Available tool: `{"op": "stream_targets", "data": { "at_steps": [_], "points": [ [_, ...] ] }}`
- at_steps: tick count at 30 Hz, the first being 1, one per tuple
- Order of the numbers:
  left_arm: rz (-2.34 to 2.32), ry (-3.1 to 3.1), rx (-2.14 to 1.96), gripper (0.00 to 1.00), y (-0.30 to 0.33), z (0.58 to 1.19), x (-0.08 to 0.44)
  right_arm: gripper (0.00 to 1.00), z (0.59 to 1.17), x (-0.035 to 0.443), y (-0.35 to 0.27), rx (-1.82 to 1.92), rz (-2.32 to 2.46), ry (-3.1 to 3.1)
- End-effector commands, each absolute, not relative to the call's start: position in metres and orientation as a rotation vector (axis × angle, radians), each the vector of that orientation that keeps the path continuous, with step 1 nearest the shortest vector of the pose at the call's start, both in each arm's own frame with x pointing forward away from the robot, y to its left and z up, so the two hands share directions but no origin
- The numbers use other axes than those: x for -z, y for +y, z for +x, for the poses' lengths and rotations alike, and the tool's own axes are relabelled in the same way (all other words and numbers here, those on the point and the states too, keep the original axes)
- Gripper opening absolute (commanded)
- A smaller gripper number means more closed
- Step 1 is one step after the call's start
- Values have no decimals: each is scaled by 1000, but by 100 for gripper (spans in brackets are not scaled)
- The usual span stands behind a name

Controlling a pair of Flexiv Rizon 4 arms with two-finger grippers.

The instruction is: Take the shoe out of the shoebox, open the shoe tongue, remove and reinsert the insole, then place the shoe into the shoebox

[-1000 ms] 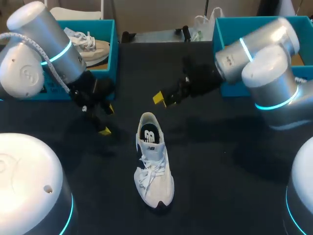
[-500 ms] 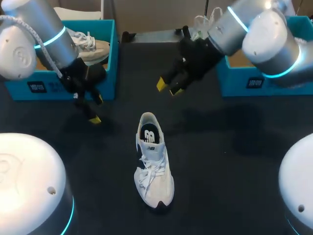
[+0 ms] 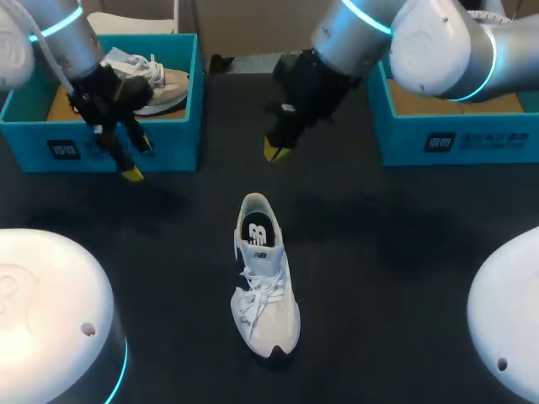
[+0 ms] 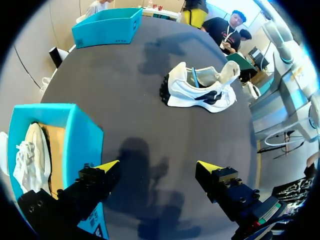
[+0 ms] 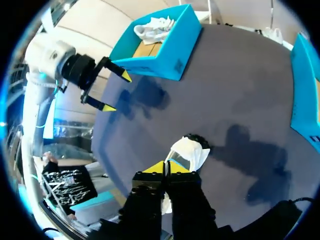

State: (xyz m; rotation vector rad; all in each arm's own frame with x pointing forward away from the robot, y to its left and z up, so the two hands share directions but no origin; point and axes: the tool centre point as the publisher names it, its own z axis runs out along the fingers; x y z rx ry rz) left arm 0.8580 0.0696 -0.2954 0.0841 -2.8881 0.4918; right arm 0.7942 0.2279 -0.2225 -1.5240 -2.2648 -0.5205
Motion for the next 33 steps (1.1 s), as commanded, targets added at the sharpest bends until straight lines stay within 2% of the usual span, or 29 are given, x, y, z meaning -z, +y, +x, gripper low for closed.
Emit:
{"op": "stream_targets", "data": {
  "at_steps": [1,10,12,24,33],
  "points": [
    [77,-2869,-490,100,70,863,296,0,768,214,222,699,-1719,-2352],
    [77,-2869,-490,100,70,863,296,0,768,214,222,699,-1719,-2352],
    [-38,-2896,-476,100,73,868,289,0,768,214,222,699,-1719,-2352],
    [-440,-2963,-403,100,114,880,245,0,738,248,267,419,-1922,-2311],
    [-440,-2963,-403,100,114,880,245,0,731,253,267,351,-1961,-2339]
  ]
}}
